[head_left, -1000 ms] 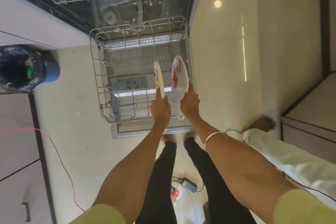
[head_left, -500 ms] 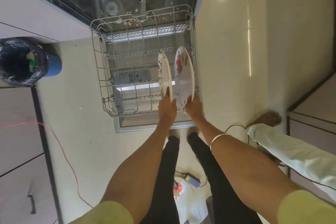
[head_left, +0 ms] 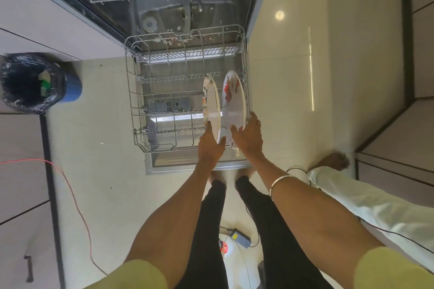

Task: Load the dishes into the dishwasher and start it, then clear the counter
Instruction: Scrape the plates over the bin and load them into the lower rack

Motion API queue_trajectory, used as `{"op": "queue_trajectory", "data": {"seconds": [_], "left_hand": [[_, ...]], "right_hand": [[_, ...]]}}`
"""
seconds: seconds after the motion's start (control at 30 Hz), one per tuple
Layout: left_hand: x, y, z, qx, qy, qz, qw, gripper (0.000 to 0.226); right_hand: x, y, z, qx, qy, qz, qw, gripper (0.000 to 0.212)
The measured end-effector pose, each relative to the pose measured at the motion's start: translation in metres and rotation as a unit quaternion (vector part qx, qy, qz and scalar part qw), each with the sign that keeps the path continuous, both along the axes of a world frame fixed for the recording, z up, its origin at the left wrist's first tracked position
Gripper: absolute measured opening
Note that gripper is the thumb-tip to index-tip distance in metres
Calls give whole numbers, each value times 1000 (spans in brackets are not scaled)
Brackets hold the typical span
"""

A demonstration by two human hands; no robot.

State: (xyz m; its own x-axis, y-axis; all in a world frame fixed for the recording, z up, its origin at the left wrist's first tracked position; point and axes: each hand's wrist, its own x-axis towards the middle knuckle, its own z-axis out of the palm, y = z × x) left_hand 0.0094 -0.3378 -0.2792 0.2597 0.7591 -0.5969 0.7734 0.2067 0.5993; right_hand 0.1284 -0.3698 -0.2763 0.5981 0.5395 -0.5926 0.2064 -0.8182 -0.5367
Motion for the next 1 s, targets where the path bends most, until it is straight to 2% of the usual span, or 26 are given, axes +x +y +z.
{"op": "queue_trajectory", "data": {"seconds": [0.13, 0.27, 0.4, 0.53, 0.73, 1.0], "left_hand": [[-7, 4, 22, 9, 10, -9, 1000, 53], [-9, 16, 54, 24, 50, -37, 998, 36], [-15, 32, 86, 66, 88, -110, 988, 41], [-21, 40, 129, 83, 104, -128, 983, 39], [-43, 41, 175, 95, 111, -114, 983, 41], [-55, 31, 211, 138, 135, -125, 973, 46]], "right_hand": [[6, 1, 34, 14, -45, 15, 999, 74], [13, 6, 67, -13, -67, 67, 995, 60], [13, 10, 99, -4, -76, 142, 987, 44], [11, 7, 136, 20, -93, 260, 961, 53], [10, 8, 185, 15, -95, 298, 950, 63], [17, 17, 238, -21, -107, 345, 932, 37]]}}
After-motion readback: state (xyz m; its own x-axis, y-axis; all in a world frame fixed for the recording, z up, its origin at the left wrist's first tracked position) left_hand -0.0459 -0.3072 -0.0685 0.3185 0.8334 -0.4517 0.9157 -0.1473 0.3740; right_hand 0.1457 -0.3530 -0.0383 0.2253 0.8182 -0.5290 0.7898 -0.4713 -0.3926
